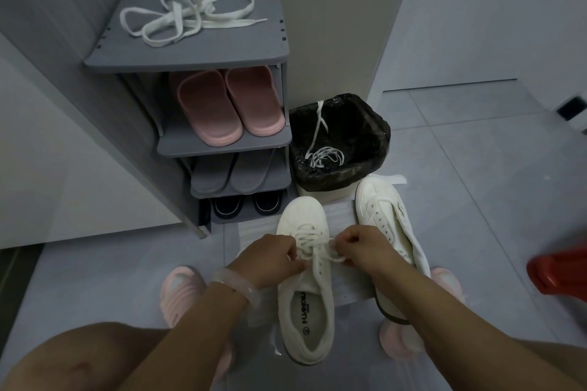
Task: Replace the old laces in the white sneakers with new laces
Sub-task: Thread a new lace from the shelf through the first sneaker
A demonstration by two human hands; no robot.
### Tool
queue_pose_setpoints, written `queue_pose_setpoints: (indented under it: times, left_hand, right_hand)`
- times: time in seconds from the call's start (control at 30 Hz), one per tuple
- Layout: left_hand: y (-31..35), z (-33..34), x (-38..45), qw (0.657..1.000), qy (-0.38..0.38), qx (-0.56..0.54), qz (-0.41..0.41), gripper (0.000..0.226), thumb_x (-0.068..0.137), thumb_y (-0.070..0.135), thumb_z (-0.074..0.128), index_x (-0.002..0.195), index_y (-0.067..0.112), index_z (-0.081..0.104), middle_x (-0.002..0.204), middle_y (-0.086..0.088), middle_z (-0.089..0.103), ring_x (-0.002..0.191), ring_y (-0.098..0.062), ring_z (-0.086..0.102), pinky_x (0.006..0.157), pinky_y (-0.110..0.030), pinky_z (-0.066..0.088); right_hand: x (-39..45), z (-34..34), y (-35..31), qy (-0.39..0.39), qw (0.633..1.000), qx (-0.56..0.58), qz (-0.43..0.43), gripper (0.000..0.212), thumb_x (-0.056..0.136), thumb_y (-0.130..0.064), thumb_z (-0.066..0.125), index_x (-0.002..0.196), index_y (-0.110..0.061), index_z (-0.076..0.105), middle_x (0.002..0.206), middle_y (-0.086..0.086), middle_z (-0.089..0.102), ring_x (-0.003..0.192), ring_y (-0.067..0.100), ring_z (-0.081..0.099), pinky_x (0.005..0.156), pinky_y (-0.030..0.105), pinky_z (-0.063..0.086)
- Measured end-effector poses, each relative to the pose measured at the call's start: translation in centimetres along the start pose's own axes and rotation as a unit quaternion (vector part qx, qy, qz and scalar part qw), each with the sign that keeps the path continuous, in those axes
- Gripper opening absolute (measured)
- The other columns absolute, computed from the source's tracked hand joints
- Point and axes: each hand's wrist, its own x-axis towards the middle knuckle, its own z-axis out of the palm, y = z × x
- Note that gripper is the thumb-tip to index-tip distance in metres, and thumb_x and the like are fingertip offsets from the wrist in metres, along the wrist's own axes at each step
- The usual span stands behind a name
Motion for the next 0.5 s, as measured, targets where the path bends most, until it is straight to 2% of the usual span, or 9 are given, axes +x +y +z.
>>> queue_pose_setpoints:
  times: [0.07,0.13,0.23,0.37,0.47,0.5]
  left_hand:
    - [0.11,-0.02,0.01,1.0,0.001,0.001,0.001,0.024,0.087,0.042,0.057,0.085,0.019,0.05,0.107,-0.005,0.062,0.099,-0.02,0.058,0.08,-0.03,0.045]
    - [0.24,-0.05,0.02,1.0,0.004,0.006,0.001,0.025,0.086,0.042,0.057,0.084,0.019,0.05,0.105,-0.005,0.062,0.098,-0.02,0.058,0.078,-0.029,0.044]
    - [0.27,-0.08,0.03,1.0,0.005,0.012,0.001,0.024,0.086,0.041,0.058,0.082,0.019,0.051,0.099,-0.005,0.061,0.093,-0.019,0.058,0.074,-0.027,0.043]
    - [0.35,-0.26,0.01,1.0,-0.002,-0.003,0.006,0.027,0.088,0.039,0.057,0.087,0.012,0.06,0.099,-0.007,0.065,0.083,-0.018,0.06,0.069,-0.025,0.043]
    - [0.39,-0.41,-0.03,1.0,-0.002,-0.008,0.012,0.031,0.088,0.039,0.057,0.09,0.009,0.064,0.098,-0.008,0.067,0.09,-0.02,0.063,0.061,-0.021,0.039]
    - [0.41,-0.41,-0.03,1.0,-0.004,-0.013,0.012,0.03,0.088,0.038,0.058,0.089,0.009,0.064,0.098,-0.008,0.067,0.09,-0.02,0.063,0.061,-0.021,0.039]
  right_hand:
    - [0.06,-0.22,-0.22,-0.059,0.989,0.127,0.043,0.014,0.085,-0.014,0.065,0.071,-0.011,0.067,0.065,-0.001,0.065,0.066,0.011,0.054,0.068,0.022,0.046]
    - [0.03,-0.16,-0.32,-0.123,0.952,0.27,0.079,0.011,0.088,-0.01,0.059,0.082,-0.01,0.068,0.069,0.0,0.069,0.073,0.012,0.061,0.081,0.026,0.046]
    - [0.04,0.13,-0.42,-0.159,0.922,0.341,0.094,0.015,0.093,-0.005,0.049,0.094,-0.011,0.063,0.066,0.003,0.064,0.068,0.012,0.061,0.084,0.03,0.044]
    - [0.28,0.16,-0.25,-0.122,0.904,0.395,0.113,0.019,0.098,-0.007,0.037,0.108,-0.006,0.053,0.043,-0.002,0.044,0.043,0.009,0.053,0.074,0.028,0.049]
    - [0.05,0.16,-0.56,-0.118,0.9,0.407,0.101,0.018,0.098,-0.008,0.038,0.108,-0.006,0.052,0.049,0.002,0.048,0.036,0.007,0.047,0.051,0.023,0.054]
    - [-0.04,0.11,-0.67,-0.124,0.899,0.41,0.092,0.016,0.097,-0.006,0.041,0.108,-0.006,0.052,0.056,0.005,0.051,0.038,0.007,0.049,0.051,0.023,0.055]
